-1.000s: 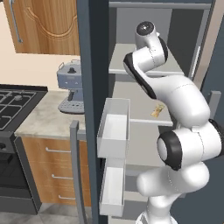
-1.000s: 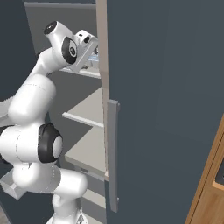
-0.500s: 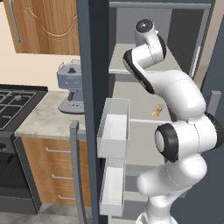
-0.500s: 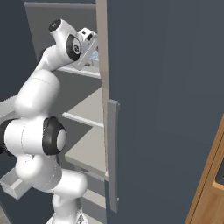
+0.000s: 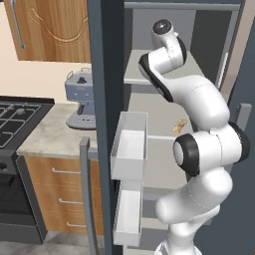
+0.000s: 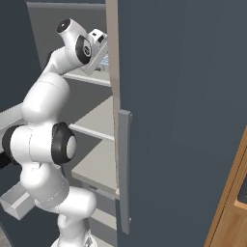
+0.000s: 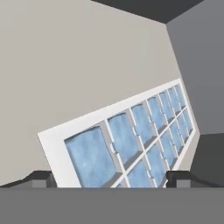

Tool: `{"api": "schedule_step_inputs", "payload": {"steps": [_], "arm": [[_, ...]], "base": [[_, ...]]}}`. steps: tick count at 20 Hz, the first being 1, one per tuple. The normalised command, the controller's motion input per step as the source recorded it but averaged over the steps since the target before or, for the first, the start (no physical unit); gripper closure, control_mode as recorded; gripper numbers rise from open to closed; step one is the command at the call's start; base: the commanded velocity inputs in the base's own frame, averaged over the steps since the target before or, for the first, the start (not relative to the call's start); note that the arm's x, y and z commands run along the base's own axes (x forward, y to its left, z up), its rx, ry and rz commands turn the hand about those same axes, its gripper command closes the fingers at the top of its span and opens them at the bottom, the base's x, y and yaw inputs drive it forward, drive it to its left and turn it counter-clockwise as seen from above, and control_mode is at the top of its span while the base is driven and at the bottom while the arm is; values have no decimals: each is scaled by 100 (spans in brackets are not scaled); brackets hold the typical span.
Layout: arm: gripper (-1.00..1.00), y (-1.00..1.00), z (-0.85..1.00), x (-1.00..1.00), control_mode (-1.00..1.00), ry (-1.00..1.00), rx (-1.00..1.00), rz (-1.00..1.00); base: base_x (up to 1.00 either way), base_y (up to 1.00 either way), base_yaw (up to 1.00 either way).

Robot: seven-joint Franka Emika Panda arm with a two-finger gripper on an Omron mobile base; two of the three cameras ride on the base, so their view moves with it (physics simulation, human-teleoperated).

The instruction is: Open the freezer door, pick up the ice cube tray from the freezer, and place it on the dining counter.

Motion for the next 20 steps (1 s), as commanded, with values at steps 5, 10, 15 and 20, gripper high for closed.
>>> {"api": "schedule_step_inputs", "payload": {"steps": [5,10,15,20], "arm": [[-100,0,0,0,-100,0,0,0],[-100,0,0,0,-100,0,0,0],[100,0,0,0,-100,0,0,0],[100,0,0,0,-100,0,0,0]], "base": [[0,0,0],[0,0,0],[0,0,0],[0,0,0]]}}
